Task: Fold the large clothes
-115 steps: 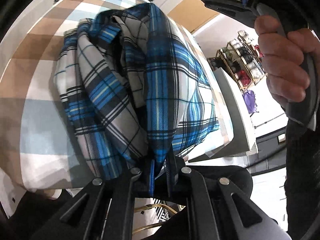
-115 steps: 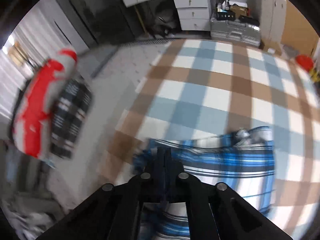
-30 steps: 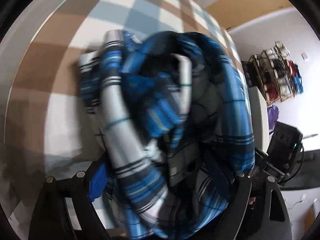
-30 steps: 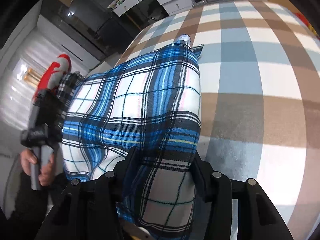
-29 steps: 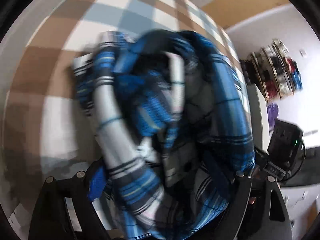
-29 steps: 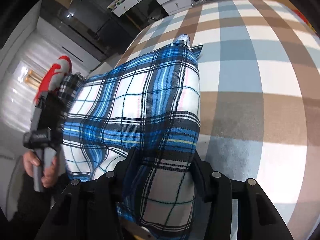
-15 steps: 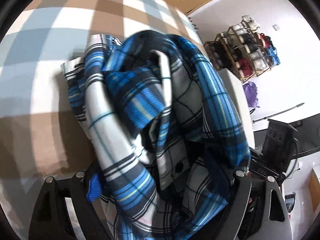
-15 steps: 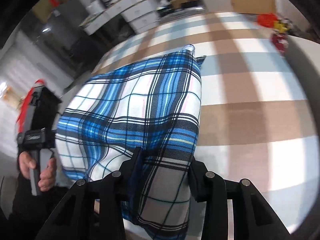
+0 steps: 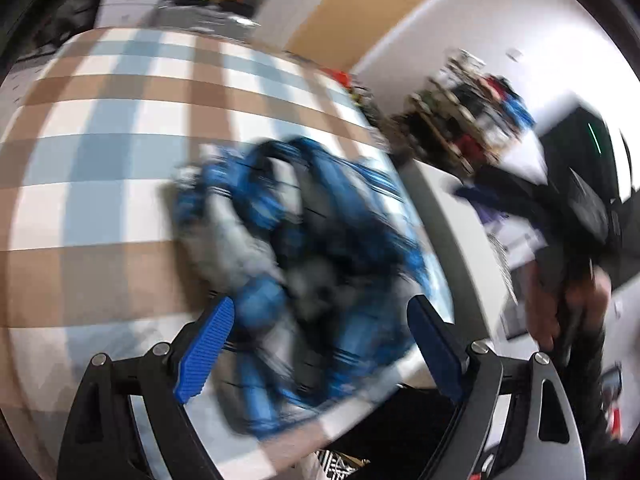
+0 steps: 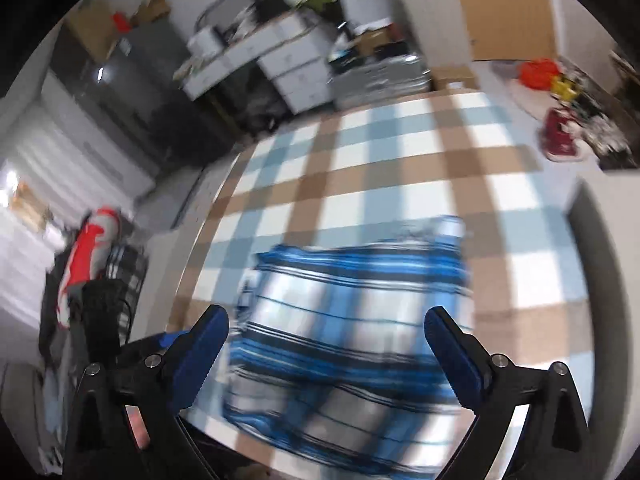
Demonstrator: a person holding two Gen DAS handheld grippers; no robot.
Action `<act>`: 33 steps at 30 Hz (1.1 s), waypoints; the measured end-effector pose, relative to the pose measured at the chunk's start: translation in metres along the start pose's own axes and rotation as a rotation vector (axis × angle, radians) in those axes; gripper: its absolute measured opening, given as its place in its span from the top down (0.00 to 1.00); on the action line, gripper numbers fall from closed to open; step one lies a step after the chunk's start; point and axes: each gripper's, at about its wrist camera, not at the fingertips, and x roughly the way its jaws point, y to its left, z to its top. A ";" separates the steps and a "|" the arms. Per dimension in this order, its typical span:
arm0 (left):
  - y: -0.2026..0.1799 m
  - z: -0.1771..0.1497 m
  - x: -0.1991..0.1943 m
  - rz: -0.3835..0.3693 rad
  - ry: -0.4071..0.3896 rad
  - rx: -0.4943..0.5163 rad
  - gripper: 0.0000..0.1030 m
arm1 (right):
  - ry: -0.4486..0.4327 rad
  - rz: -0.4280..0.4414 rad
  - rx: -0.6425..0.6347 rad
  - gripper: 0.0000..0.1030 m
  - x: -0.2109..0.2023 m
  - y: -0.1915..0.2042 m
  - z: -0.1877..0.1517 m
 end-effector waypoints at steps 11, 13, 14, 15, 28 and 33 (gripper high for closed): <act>0.001 -0.008 0.070 -0.037 0.125 0.017 0.18 | 0.370 -0.359 -0.192 0.71 0.121 0.059 0.032; 0.003 -0.010 0.073 -0.027 0.169 0.008 0.36 | 0.385 -0.420 -0.247 0.88 0.129 0.063 0.027; 0.005 -0.009 0.073 -0.015 0.192 0.009 0.53 | 0.382 -0.438 -0.270 0.93 0.130 0.066 0.024; 0.008 -0.006 0.068 -0.007 0.194 -0.004 0.56 | 0.374 -0.447 -0.281 0.94 0.129 0.068 0.024; 0.095 0.018 0.026 0.043 0.118 -0.234 0.52 | 0.159 -0.197 -0.025 0.97 0.076 0.041 0.037; 0.073 0.017 0.041 0.008 0.191 -0.187 0.52 | 0.112 -0.114 0.023 0.98 0.072 0.050 0.036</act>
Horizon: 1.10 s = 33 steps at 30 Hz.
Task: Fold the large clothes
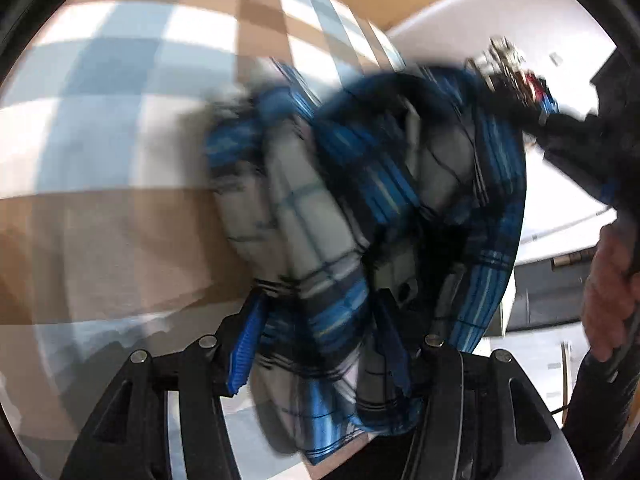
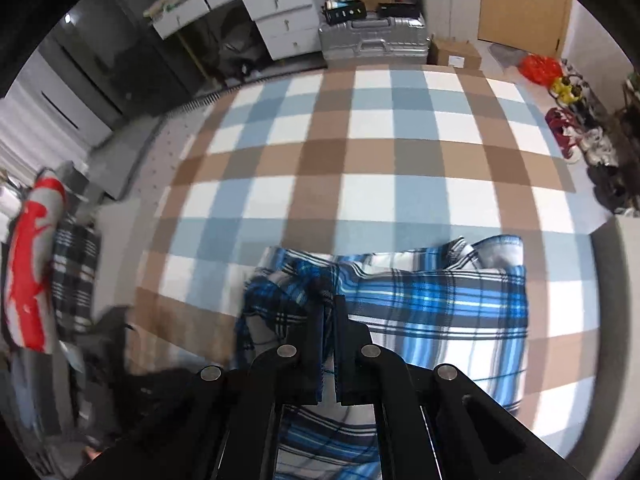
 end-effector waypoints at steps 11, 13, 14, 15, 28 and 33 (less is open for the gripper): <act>0.002 -0.002 -0.016 -0.023 -0.004 -0.014 0.52 | 0.070 0.093 -0.029 1.00 0.037 0.032 -0.016; 0.002 -0.003 -0.019 -0.019 -0.004 -0.013 0.52 | 0.072 0.136 0.001 1.00 0.037 0.030 -0.015; 0.001 -0.003 -0.019 -0.013 -0.004 -0.008 0.52 | 0.054 0.186 0.008 0.99 0.030 0.030 -0.014; 0.002 -0.004 -0.019 -0.008 -0.007 -0.004 0.52 | 0.018 0.242 0.010 0.99 0.019 0.028 -0.013; -0.031 -0.008 -0.064 -0.004 -0.157 0.113 0.52 | -0.170 0.275 0.027 0.97 -0.040 -0.063 -0.081; -0.072 -0.017 -0.087 0.010 -0.283 0.224 0.45 | -0.245 0.340 0.123 0.97 -0.029 -0.100 -0.114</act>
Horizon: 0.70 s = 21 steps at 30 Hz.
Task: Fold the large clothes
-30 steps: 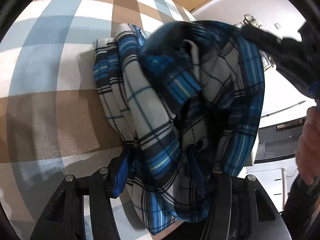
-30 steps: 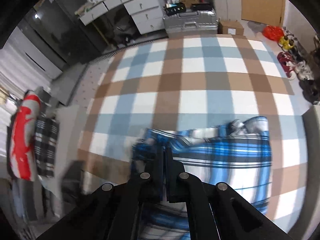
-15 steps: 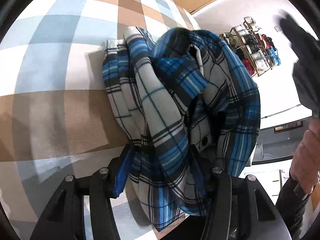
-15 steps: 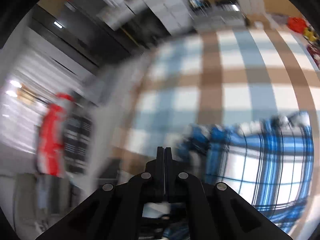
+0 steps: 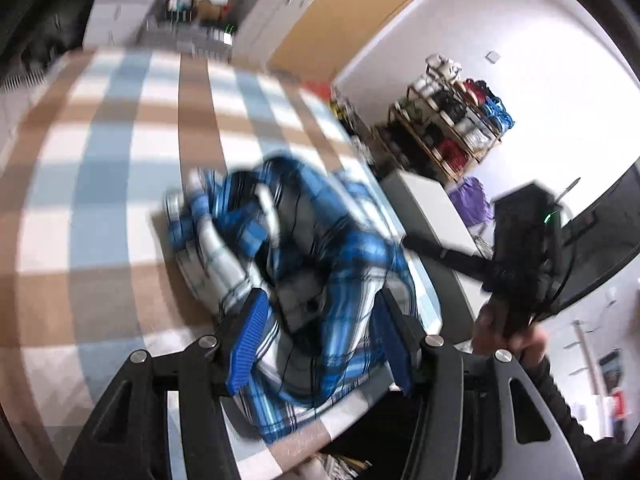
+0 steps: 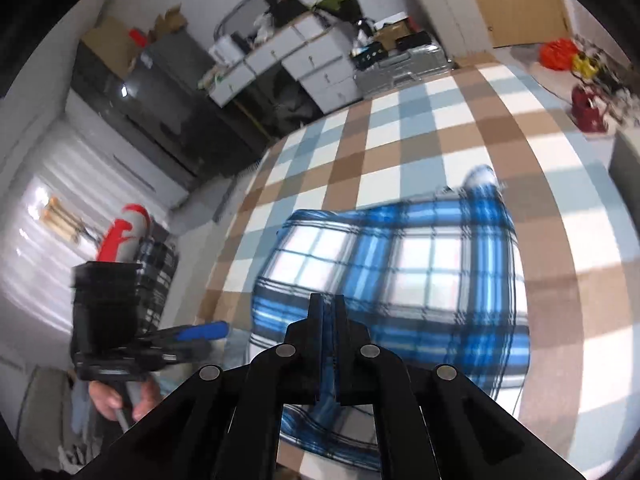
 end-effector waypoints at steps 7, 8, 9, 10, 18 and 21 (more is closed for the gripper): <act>-0.040 0.002 0.004 0.092 -0.087 0.109 0.37 | -0.220 -0.014 0.079 0.19 -0.021 -0.031 -0.014; -0.048 0.004 0.009 0.105 -0.073 0.127 0.37 | -0.263 -0.012 0.081 0.09 -0.027 -0.032 -0.014; -0.054 0.008 0.015 0.113 -0.061 0.139 0.37 | -0.285 0.003 0.070 0.09 -0.034 -0.032 -0.012; -0.052 0.009 0.024 0.121 -0.049 0.148 0.37 | -0.312 0.025 0.051 0.09 -0.044 -0.031 -0.009; -0.090 0.024 0.072 0.085 0.040 0.202 0.37 | -0.460 -0.104 0.125 0.02 -0.084 -0.065 -0.013; -0.071 0.030 0.108 0.154 0.139 0.179 0.37 | -0.443 -0.128 0.163 0.01 -0.084 -0.081 -0.010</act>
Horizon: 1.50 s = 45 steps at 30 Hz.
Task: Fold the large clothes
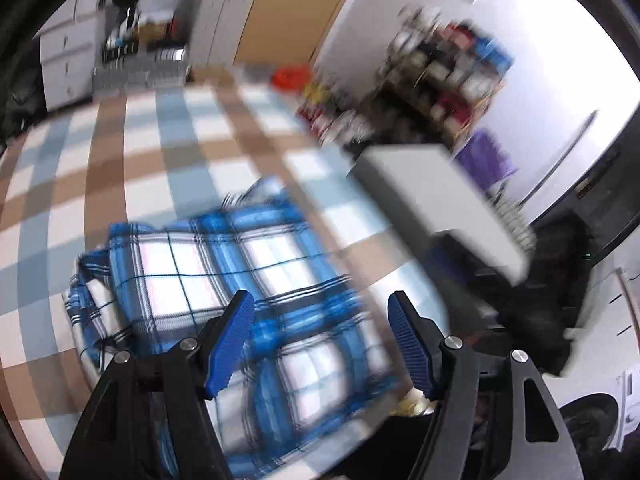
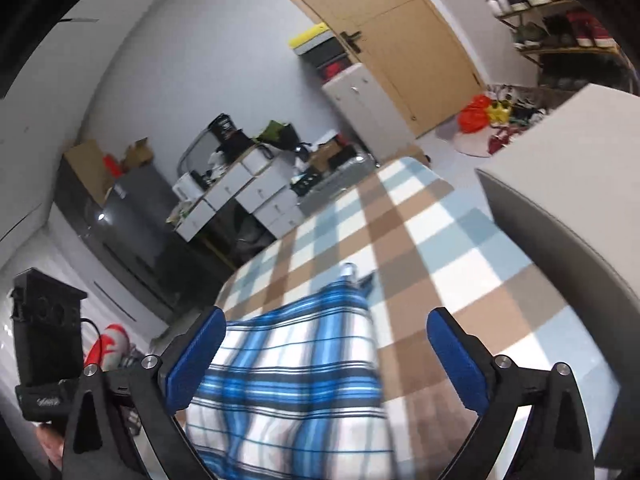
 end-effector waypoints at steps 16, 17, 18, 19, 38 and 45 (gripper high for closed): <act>0.097 -0.069 -0.003 -0.031 -0.016 -0.179 0.76 | 0.414 0.206 -0.235 0.01 0.033 0.045 -0.047; 0.096 -0.066 -0.006 -0.021 -0.012 -0.181 0.76 | 0.479 0.235 -0.230 0.01 0.041 0.046 -0.053; 0.098 -0.062 -0.009 -0.009 -0.006 -0.182 0.75 | 0.554 0.257 -0.216 0.00 0.052 0.044 -0.062; 0.099 -0.055 -0.011 -0.003 0.002 -0.186 0.75 | 0.613 0.257 -0.201 0.00 0.063 0.042 -0.072; 0.138 -0.015 0.036 -0.067 0.008 -0.332 0.19 | 0.640 0.103 -0.565 0.00 0.066 0.073 -0.122; 0.097 -0.031 -0.020 -0.138 0.027 -0.274 0.19 | 0.558 0.320 -0.172 0.00 0.048 0.033 -0.072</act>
